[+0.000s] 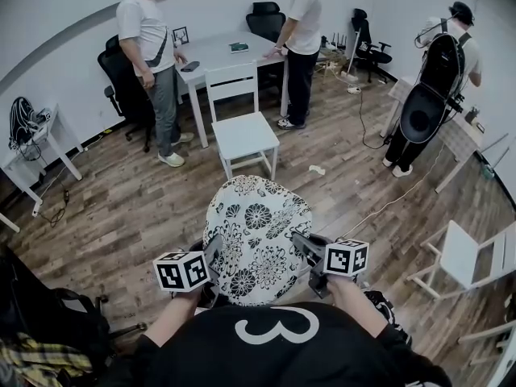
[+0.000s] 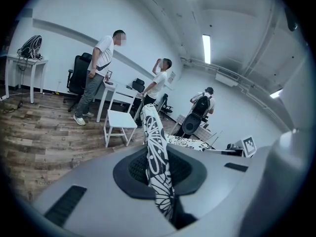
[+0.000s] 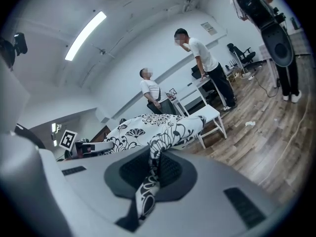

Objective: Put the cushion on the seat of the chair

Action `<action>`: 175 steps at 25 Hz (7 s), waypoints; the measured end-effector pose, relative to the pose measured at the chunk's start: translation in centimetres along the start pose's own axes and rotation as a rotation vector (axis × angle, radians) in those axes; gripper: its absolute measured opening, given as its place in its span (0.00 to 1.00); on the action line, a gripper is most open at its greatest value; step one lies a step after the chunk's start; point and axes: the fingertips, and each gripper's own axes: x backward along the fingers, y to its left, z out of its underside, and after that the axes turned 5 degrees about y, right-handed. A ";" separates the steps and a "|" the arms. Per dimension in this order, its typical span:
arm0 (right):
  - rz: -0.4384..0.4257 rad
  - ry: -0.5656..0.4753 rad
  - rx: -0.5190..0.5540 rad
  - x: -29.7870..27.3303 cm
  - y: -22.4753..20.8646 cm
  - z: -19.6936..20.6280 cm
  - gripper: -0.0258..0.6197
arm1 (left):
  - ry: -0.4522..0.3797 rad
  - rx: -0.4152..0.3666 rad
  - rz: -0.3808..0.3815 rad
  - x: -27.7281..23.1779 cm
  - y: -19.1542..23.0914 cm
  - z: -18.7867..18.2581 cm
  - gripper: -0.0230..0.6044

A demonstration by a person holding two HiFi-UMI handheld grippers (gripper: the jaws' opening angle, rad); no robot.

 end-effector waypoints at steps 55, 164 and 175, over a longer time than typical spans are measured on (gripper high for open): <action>0.112 -0.059 -0.224 -31.8 -20.5 -28.4 0.07 | 0.150 0.063 0.064 -33.6 25.0 -29.0 0.08; 0.043 0.090 0.203 -0.8 25.3 -11.2 0.11 | 0.148 0.011 0.587 14.3 -5.8 -14.6 0.19; -0.021 -0.076 0.251 4.4 43.0 -4.9 0.05 | 0.062 -0.271 0.737 32.4 -10.2 -10.8 0.06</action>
